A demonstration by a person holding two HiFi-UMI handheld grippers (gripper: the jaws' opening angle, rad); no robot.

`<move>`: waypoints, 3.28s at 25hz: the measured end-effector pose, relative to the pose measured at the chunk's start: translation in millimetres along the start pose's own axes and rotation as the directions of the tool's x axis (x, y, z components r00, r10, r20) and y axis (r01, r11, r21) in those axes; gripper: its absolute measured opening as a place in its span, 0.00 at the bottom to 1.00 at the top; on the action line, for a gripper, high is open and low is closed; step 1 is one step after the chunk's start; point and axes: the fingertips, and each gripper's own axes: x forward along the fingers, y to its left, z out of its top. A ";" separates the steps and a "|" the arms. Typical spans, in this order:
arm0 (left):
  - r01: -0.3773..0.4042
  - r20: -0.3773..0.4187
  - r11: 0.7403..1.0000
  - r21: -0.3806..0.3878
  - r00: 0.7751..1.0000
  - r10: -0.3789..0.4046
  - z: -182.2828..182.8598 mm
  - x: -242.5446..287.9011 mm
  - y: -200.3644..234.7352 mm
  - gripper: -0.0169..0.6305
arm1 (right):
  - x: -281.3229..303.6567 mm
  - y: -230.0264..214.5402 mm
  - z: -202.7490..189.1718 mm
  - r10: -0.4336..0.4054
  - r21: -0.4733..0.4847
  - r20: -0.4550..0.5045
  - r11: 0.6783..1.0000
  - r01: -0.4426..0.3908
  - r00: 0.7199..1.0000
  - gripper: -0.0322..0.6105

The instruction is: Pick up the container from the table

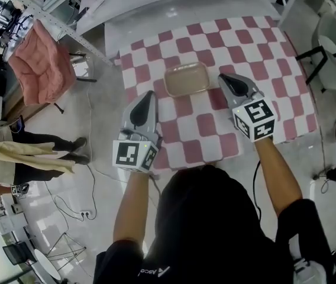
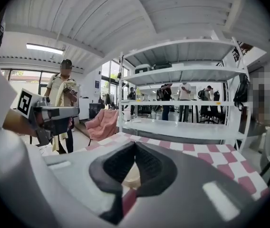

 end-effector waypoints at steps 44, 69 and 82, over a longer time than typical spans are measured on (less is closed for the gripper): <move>0.087 -0.071 0.992 -0.088 0.993 -0.094 -61.9 63.6 36.7 0.04 | 102.4 -30.4 -110.8 0.099 0.570 -0.351 0.811 0.128 0.931 0.11; 0.125 0.023 0.991 -0.042 0.992 -0.124 -5.5 6.7 -4.1 0.04 | -23.7 -28.5 -4.2 -0.052 0.612 -0.018 0.789 0.052 0.999 0.10; 0.131 0.058 0.991 -0.007 0.990 -0.130 12.4 -0.1 -14.6 0.04 | -50.6 -20.3 14.9 -0.060 0.593 0.045 0.805 0.021 0.997 0.10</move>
